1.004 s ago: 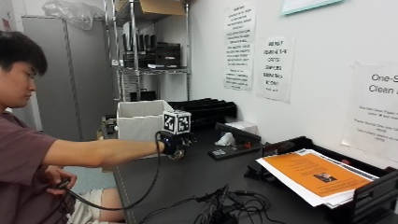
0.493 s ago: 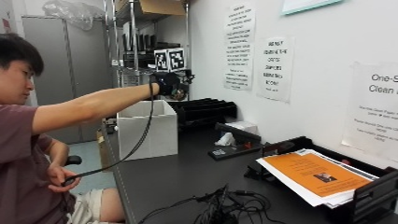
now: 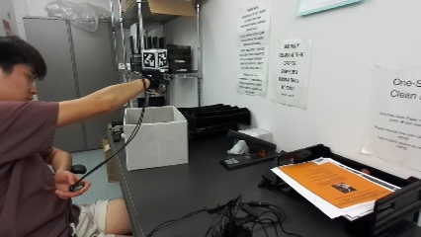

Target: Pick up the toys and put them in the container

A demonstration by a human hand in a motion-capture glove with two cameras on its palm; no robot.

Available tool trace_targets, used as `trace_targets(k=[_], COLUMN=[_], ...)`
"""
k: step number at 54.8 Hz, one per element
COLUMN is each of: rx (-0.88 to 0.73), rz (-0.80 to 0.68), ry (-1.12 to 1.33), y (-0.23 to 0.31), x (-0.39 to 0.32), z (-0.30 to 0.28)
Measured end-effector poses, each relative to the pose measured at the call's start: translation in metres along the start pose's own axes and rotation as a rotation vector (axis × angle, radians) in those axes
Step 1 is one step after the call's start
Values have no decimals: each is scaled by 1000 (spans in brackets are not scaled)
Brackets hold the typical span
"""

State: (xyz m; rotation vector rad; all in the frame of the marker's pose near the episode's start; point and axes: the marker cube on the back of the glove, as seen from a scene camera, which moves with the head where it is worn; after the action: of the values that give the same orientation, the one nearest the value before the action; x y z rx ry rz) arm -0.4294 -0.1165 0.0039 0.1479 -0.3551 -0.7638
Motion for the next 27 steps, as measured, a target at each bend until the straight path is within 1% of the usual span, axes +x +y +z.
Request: trace_targets(k=[2, 5, 9, 11, 13, 15, 18, 24, 27], rx=[-16, -83, -128, -219, -350, -466, -569, -566, -471], rz=[14, 90, 116, 163, 191, 165, 78, 25, 139], ry=[20, 87, 105, 144, 178, 187, 197, 206, 168], y=[-5, -8, -14, -10, -6, -3, 0, 3, 1], x=[-6, -8, -17, -16, -16, -17, -19, -19, -19], z=[7, 18, 29, 35, 42, 47, 50, 46, 43])
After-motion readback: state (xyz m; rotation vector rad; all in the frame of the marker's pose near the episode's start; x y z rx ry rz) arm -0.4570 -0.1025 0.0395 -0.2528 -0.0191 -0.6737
